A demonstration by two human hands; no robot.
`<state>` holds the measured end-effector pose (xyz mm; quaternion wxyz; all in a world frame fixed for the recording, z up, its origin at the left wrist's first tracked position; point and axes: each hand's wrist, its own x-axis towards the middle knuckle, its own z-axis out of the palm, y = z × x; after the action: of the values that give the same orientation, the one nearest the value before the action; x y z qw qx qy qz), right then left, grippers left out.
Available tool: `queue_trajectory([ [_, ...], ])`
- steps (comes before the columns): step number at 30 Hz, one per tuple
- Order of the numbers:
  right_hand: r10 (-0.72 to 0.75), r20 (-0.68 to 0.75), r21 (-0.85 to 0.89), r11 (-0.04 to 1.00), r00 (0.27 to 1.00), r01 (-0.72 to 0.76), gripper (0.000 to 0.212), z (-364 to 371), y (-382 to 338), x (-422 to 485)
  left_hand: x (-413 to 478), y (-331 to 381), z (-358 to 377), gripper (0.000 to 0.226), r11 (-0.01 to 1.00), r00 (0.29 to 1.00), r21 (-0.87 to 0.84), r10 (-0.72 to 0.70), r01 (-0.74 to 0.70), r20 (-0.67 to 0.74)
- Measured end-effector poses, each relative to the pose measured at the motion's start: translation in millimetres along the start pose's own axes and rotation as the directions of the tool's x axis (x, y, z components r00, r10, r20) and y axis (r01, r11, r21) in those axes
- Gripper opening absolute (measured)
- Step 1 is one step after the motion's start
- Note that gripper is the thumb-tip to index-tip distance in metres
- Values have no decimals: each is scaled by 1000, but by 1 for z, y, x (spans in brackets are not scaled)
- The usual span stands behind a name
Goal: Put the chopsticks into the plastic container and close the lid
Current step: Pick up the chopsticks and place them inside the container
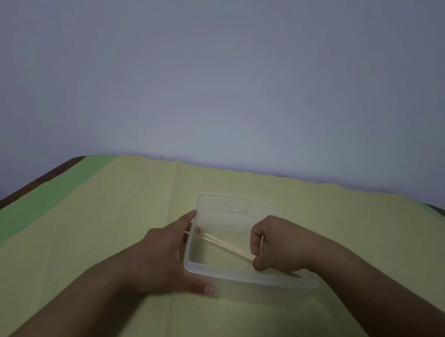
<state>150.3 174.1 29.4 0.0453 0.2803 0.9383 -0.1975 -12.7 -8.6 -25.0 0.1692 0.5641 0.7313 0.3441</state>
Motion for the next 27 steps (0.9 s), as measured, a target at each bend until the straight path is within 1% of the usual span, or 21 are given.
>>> queue_trajectory([
  [3, 3, 20, -5, 1000, 1000, -3, 15, 3, 0, 2, -1, 3, -1, 107, 1000, 1000, 18, -7, 7, 1],
  [6, 4, 26, -12, 1000, 1000, -4, 18, 5, 0, 4, -1, 4, -2, 107, 1000, 1000, 17, -10, 10, 2],
  [9, 0, 44, -32, 999, 999, 1, 14, 6, 1, 6, -1, 4, -1, 105, 1000, 1000, 20, -15, 15, -2],
  [12, -11, 74, -63, 998, 997, 15, 8, 7, 1, 8, -1, 5, -1, 104, 1000, 1000, 24, -18, 19, -4],
  [16, -32, 83, -95, 995, 996, 40, 9, 11, 1, 10, -1, 6, -1, 106, 999, 1000, 25, -25, 25, 0],
  [19, -36, 89, -106, 993, 995, 45, 9, 13, 1, 11, -1, 5, -1, 112, 999, 1000, 37, -30, 30, 4],
  [27, -23, 86, -100, 995, 996, 31, 6, 13, 1, 11, -3, 12, -4, 105, 998, 999, 42, -45, 44, 24],
])
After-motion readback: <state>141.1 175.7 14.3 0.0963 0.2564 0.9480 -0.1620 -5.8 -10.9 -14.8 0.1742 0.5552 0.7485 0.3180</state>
